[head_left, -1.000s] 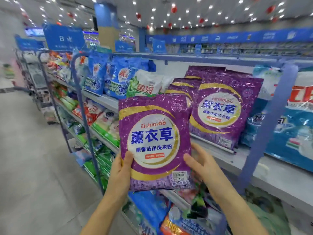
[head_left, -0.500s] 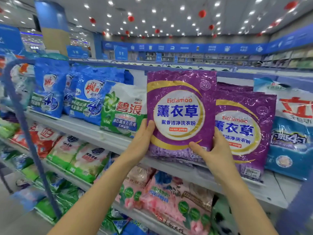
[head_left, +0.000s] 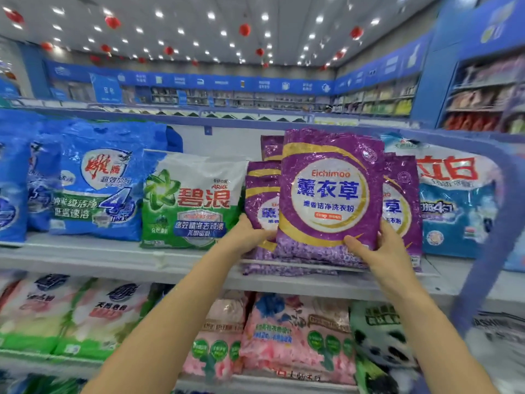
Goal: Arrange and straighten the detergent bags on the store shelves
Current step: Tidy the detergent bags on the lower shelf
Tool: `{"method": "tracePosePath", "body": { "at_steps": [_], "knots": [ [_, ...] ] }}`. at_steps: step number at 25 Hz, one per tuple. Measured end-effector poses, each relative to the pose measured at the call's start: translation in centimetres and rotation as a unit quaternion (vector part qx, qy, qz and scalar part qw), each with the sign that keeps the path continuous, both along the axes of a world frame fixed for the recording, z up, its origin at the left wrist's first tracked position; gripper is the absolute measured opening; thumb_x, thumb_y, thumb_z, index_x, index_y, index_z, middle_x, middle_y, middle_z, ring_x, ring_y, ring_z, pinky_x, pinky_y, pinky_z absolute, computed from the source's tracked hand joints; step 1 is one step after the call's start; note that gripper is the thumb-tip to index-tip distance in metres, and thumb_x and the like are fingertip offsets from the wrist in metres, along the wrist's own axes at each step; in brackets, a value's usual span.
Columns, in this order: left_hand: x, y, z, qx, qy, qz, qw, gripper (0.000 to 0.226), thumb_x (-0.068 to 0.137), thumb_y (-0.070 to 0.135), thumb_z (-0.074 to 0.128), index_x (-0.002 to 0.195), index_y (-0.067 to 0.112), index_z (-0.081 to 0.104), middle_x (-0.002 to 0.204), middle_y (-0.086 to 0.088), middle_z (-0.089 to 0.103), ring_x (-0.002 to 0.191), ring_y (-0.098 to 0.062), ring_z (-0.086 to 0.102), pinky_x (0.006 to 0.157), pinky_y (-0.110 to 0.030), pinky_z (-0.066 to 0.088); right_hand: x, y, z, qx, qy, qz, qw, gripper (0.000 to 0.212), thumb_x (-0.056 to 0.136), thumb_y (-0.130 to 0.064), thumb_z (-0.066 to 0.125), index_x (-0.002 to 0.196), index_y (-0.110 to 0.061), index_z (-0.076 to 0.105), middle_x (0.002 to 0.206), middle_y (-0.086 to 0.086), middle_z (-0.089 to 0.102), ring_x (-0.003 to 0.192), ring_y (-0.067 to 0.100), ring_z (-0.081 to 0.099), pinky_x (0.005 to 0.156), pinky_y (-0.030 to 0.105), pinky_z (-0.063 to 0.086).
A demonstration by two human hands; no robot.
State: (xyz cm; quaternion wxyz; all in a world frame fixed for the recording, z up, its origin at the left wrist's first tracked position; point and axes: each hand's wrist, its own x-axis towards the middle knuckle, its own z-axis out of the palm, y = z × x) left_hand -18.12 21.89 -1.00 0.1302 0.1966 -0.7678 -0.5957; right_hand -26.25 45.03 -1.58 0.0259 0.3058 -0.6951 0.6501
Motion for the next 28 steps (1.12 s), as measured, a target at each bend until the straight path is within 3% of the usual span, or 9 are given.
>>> {"method": "tracePosePath", "body": {
  "at_steps": [2, 3, 7, 12, 16, 20, 24, 26, 28],
  "knots": [
    [0.1, -0.2, 0.3, 0.020, 0.004, -0.020, 1.000, 0.041, 0.077, 0.003, 0.069, 0.115, 0.006, 0.053, 0.096, -0.004, 0.067, 0.076, -0.014, 0.064, 0.065, -0.019, 0.053, 0.4, -0.5, 0.3, 0.016, 0.004, 0.002, 1.000, 0.043, 0.077, -0.013, 0.072, 0.115, -0.022, 0.053, 0.105, -0.010, 0.065, 0.094, -0.004, 0.061, 0.082, 0.014, 0.047],
    [0.5, -0.2, 0.5, 0.030, 0.003, -0.017, 0.999, 0.032, 0.078, -0.007, 0.064, 0.105, 0.007, 0.055, 0.088, -0.003, 0.066, 0.072, -0.014, 0.062, 0.061, -0.017, 0.051, 0.5, -0.7, 0.5, 0.023, 0.008, 0.003, 1.000, 0.043, 0.078, -0.015, 0.072, 0.115, -0.024, 0.052, 0.105, -0.013, 0.064, 0.093, -0.008, 0.060, 0.078, 0.009, 0.045],
    [0.8, -1.0, 0.3, -0.003, 0.061, 0.021, 0.998, 0.062, 0.071, -0.013, 0.069, 0.121, 0.007, 0.039, 0.101, -0.006, 0.057, 0.086, -0.018, 0.059, 0.078, -0.031, 0.053, 0.6, -1.6, 0.2, 0.022, 0.014, -0.007, 1.000, 0.053, 0.078, -0.017, 0.071, 0.125, -0.022, 0.047, 0.112, -0.011, 0.062, 0.102, -0.002, 0.058, 0.085, 0.014, 0.044],
    [0.1, -1.4, -0.7, -0.137, 0.173, 0.048, 0.974, 0.043, 0.075, -0.007, 0.066, 0.105, 0.008, 0.038, 0.085, -0.002, 0.054, 0.073, -0.018, 0.051, 0.065, -0.026, 0.048, 0.9, -3.3, 0.2, 0.044, 0.045, -0.021, 0.998, 0.054, 0.078, -0.018, 0.072, 0.124, -0.025, 0.045, 0.111, -0.015, 0.060, 0.100, -0.010, 0.054, 0.079, 0.003, 0.045],
    [-0.6, -2.6, -0.8, -0.158, 0.220, 0.050, 0.961, 0.039, 0.076, 0.001, 0.068, 0.101, 0.019, 0.044, 0.099, -0.004, 0.058, 0.092, -0.029, 0.058, 0.078, -0.049, 0.053, 1.1, -4.8, -0.3, 0.045, 0.045, -0.023, 0.998, 0.064, 0.077, -0.020, 0.073, 0.133, -0.020, 0.042, 0.119, -0.011, 0.059, 0.107, -0.004, 0.055, 0.094, 0.019, 0.045],
    [-0.9, -3.1, -0.7, -0.104, 0.243, 0.061, 0.962, 0.041, 0.076, -0.006, 0.068, 0.094, 0.022, 0.046, 0.100, -0.007, 0.060, 0.096, -0.036, 0.058, 0.079, -0.053, 0.052, 1.8, -5.1, -1.5, 0.086, 0.068, -0.058, 0.992, 0.072, 0.073, -0.027, 0.076, 0.135, -0.022, 0.040, 0.120, -0.012, 0.057, 0.112, 0.006, 0.053, 0.100, 0.030, 0.042],
    [-0.9, -2.4, 0.1, -0.088, 0.273, 0.062, 0.956, 0.039, 0.079, -0.007, 0.065, 0.094, 0.024, 0.046, 0.097, 0.000, 0.060, 0.095, -0.024, 0.060, 0.075, -0.035, 0.056, 2.0, -5.4, -1.4, 0.123, 0.100, -0.079, 0.984, 0.066, 0.072, -0.027, 0.078, 0.129, -0.022, 0.043, 0.109, -0.021, 0.056, 0.101, -0.004, 0.054, 0.098, 0.027, 0.045],
    [-0.4, -1.9, 0.6, -0.079, 0.255, 0.046, 0.963, 0.037, 0.084, -0.003, 0.061, 0.106, 0.021, 0.045, 0.100, 0.005, 0.058, 0.093, -0.014, 0.059, 0.066, -0.017, 0.054, 2.3, -5.5, -1.8, 0.148, 0.131, -0.102, 0.975, 0.069, 0.071, -0.029, 0.078, 0.129, -0.020, 0.043, 0.119, -0.012, 0.058, 0.112, 0.006, 0.053, 0.100, 0.031, 0.043],
    [0.0, -2.1, 0.5, -0.020, 0.227, 0.034, 0.973, 0.029, 0.092, 0.008, 0.054, 0.116, 0.022, 0.045, 0.110, 0.000, 0.059, 0.099, -0.013, 0.058, 0.068, -0.017, 0.052, 2.7, -5.5, -2.5, 0.180, 0.138, -0.136, 0.964, 0.072, 0.070, -0.033, 0.078, 0.131, -0.019, 0.042, 0.127, -0.005, 0.055, 0.120, 0.014, 0.050, 0.100, 0.034, 0.041]
  ]
}}
